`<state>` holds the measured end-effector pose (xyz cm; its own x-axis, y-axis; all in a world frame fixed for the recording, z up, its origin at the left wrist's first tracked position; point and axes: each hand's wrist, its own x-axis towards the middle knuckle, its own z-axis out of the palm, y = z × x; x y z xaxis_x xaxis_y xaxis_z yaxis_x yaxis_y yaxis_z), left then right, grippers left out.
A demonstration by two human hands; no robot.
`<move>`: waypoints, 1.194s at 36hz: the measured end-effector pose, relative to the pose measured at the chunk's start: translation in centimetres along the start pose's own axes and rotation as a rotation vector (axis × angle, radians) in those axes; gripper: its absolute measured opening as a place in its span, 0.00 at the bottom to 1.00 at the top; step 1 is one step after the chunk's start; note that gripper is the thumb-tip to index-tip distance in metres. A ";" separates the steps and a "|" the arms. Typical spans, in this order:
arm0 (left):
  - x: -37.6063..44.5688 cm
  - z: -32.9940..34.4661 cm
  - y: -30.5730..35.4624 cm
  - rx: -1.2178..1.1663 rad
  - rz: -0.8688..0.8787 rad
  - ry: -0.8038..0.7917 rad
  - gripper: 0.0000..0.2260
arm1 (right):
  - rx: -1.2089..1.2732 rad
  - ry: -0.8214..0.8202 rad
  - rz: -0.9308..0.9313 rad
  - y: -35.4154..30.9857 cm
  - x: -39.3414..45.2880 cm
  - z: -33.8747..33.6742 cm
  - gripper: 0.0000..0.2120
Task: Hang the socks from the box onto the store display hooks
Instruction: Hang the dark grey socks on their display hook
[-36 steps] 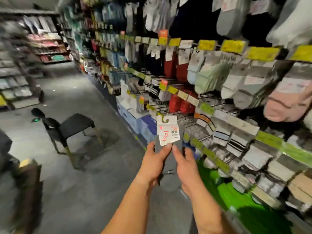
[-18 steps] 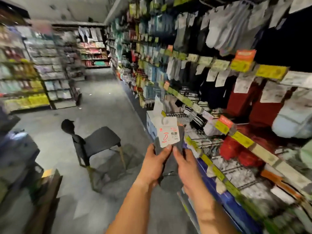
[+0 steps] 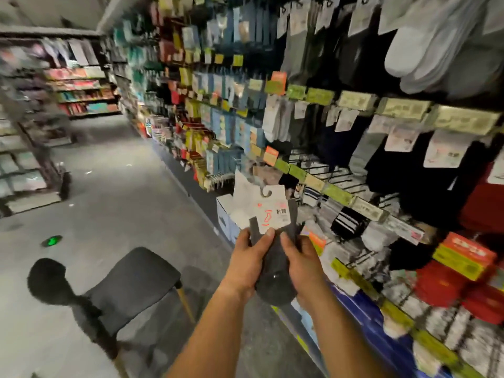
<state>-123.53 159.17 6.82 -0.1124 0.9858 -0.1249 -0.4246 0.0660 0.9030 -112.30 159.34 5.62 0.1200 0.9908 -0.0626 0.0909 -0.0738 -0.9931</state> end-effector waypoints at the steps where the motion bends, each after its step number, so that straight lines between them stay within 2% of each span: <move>1: 1.9 -0.6 0.3 -0.018 -0.021 -0.014 0.14 | 0.030 -0.005 -0.002 -0.1 1.5 0.9 0.18; 7: 14.6 -2.6 1.7 0.007 -0.099 -0.102 0.17 | 0.035 0.050 -0.035 0.1 12.5 5.6 0.19; 14: 28.4 -2.5 4.9 0.135 -0.049 -0.186 0.18 | 0.129 0.096 -0.041 -2.1 25.0 9.9 0.18; 19: 35.9 -1.5 7.1 0.144 -0.048 -0.253 0.15 | 0.088 0.198 -0.003 -3.6 32.4 11.7 0.22; 23: 41.2 -0.5 8.5 0.118 -0.087 -0.351 0.12 | 0.055 0.268 0.005 -4.6 37.2 12.5 0.21; 27: 47.3 -0.4 9.2 0.178 -0.091 -0.447 0.12 | -0.028 0.446 -0.065 -5.6 41.3 13.8 0.22; 30: 51.6 -0.4 9.1 0.184 -0.117 -0.495 0.12 | -0.058 0.584 -0.099 -6.9 43.9 15.1 0.19; 33: 54.7 -0.3 9.3 0.152 -0.170 -0.570 0.13 | -0.053 0.627 -0.048 -7.7 46.2 16.7 0.21; 37: 57.9 0.1 9.5 0.126 -0.214 -0.676 0.20 | 0.012 0.692 -0.010 -8.0 48.3 18.0 0.26; 43: 60.3 0.6 9.5 0.014 -0.386 -0.738 0.20 | 0.070 0.755 -0.004 -7.8 49.6 18.2 0.19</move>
<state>-133.84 219.30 8.07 0.6586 0.7413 -0.1294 -0.3011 0.4172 0.8575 -125.03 211.13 8.49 0.7663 0.6424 0.0011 0.0331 -0.0378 -0.9987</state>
